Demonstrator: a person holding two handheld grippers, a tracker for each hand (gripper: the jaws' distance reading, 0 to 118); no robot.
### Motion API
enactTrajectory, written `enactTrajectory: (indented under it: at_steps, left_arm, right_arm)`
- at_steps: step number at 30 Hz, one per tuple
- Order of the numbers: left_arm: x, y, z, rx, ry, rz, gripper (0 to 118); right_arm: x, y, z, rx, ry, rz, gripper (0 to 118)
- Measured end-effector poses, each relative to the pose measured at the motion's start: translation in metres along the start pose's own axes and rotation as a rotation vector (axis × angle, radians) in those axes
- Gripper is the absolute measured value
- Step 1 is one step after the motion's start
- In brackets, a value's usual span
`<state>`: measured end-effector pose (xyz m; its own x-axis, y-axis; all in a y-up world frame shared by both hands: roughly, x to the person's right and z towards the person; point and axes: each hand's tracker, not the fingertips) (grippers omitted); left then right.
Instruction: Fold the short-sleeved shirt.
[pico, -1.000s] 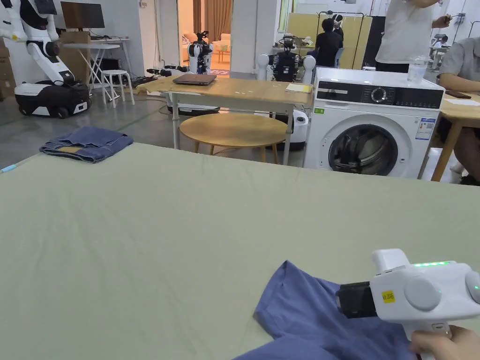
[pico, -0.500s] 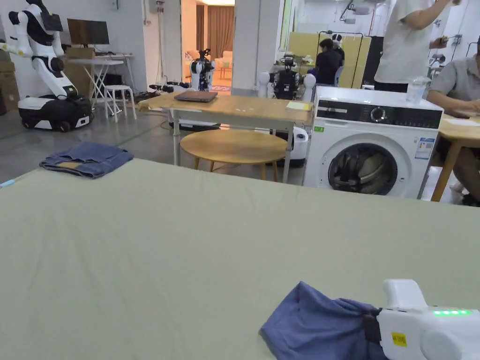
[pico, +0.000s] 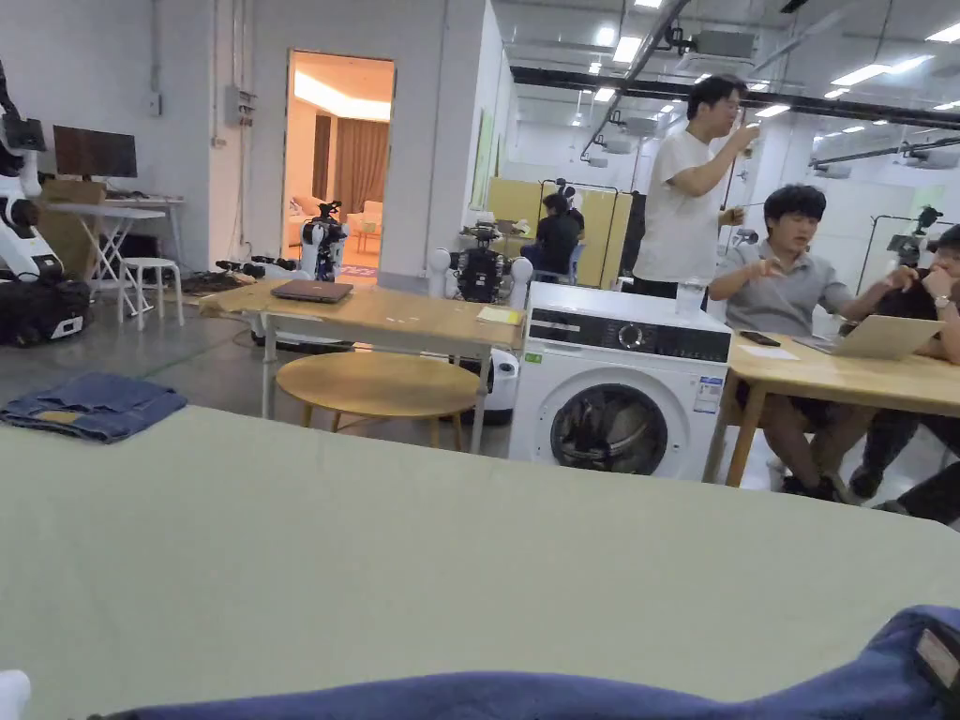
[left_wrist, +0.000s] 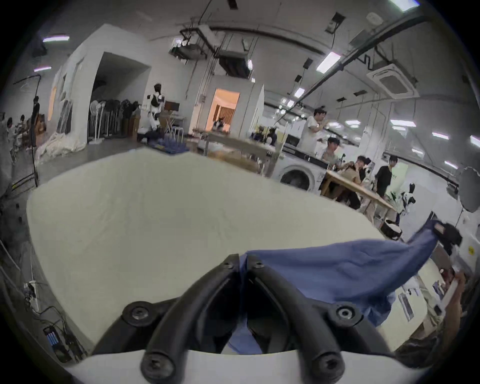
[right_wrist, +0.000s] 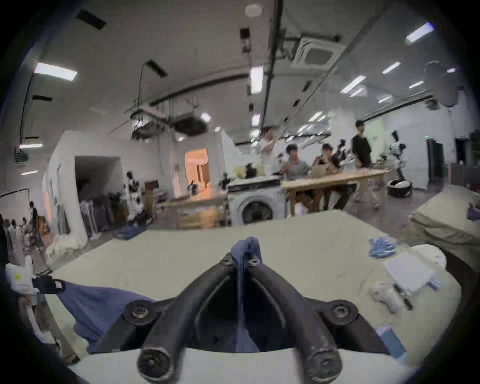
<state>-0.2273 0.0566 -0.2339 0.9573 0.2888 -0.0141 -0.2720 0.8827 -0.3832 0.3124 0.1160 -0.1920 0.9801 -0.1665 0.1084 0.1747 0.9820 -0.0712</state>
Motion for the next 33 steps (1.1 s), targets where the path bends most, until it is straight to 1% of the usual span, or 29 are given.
enactTrajectory:
  at_steps: [4, 6, 10, 14, 17, 21, 23, 27, 31, 33]
  left_arm:
    - [0.006, 0.022, 0.02, 0.154, -0.021, 0.037, 0]
    - [0.011, 0.03, 0.027, 0.218, -0.054, 0.043, 0]
    - [0.025, 0.043, 0.029, 0.233, -0.076, 0.025, 0]
    - [0.043, 0.063, 0.024, 0.254, -0.111, 0.026, 0]
    - [0.052, 0.087, 0.009, 0.273, -0.127, 0.016, 0]
    - [0.064, 0.135, -0.033, 0.268, -0.141, 0.011, 0]
    - [0.07, 0.16, -0.057, 0.26, -0.145, 0.023, 0]
    - [0.083, 0.216, -0.115, 0.242, -0.14, 0.022, 0]
    - [0.095, 0.275, -0.176, 0.243, -0.151, 0.081, 0]
    - [0.105, 0.301, -0.205, 0.253, -0.15, 0.077, 0]
  right_arm:
    - [0.014, 0.001, 0.059, 0.106, -0.081, -0.048, 0]
    - [0.013, 0.0, 0.082, 0.15, -0.106, -0.051, 0]
    - [0.002, 0.001, 0.1, 0.186, -0.136, -0.016, 0]
    - [-0.007, 0.014, 0.094, 0.213, -0.139, -0.012, 0]
    - [-0.008, 0.035, 0.071, 0.226, -0.135, -0.024, 0]
    - [-0.007, 0.071, 0.015, 0.22, -0.126, -0.033, 0]
    - [-0.006, 0.089, -0.02, 0.215, -0.117, -0.038, 0]
    - [-0.01, 0.13, -0.102, 0.192, -0.106, -0.004, 0]
    - [-0.014, 0.174, -0.184, 0.185, -0.093, 0.006, 0]
    - [-0.017, 0.192, -0.221, 0.19, -0.095, 0.023, 0]
